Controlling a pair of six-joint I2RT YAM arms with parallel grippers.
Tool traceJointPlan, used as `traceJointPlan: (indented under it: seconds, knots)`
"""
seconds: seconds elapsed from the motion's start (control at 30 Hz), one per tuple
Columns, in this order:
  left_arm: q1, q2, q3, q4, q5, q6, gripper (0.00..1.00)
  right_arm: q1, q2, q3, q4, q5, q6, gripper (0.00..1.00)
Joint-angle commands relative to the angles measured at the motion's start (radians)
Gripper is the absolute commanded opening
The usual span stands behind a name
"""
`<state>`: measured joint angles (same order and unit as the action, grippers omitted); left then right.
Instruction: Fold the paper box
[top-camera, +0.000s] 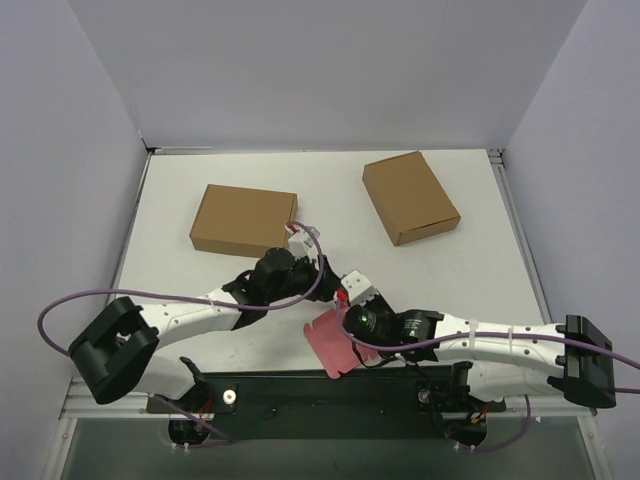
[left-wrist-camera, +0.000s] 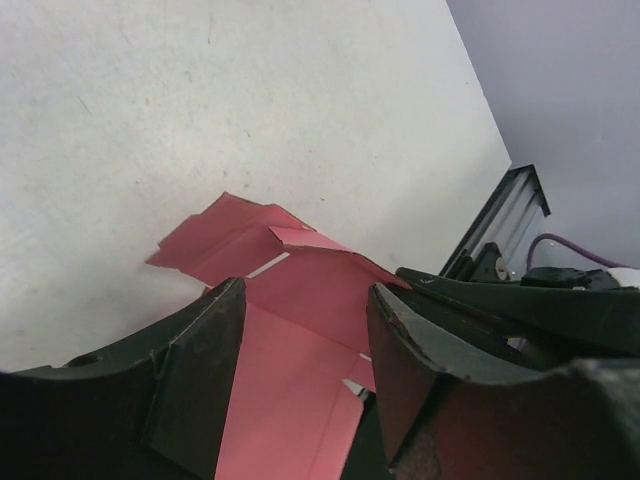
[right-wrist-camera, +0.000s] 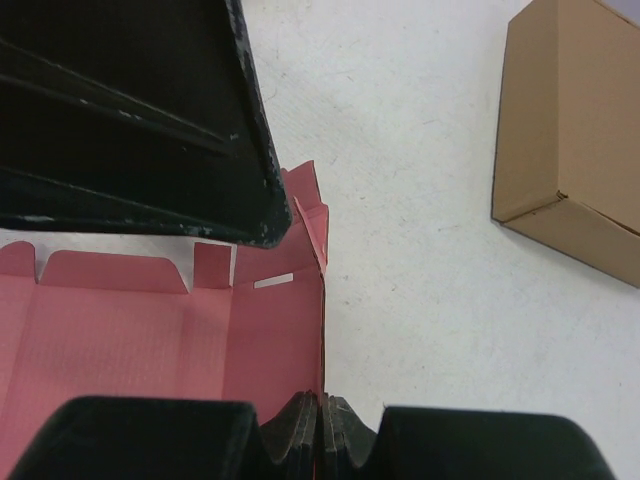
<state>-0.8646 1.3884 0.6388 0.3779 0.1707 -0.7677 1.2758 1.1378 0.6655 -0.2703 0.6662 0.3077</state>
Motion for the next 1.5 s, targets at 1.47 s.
traceJointPlan:
  seconds: [1.47]
  knots:
    - [-0.097, -0.209, -0.019, -0.160, 0.164, 0.709, 0.68, -0.085, -0.188, 0.069, -0.104, -0.517, -0.079, 0.00]
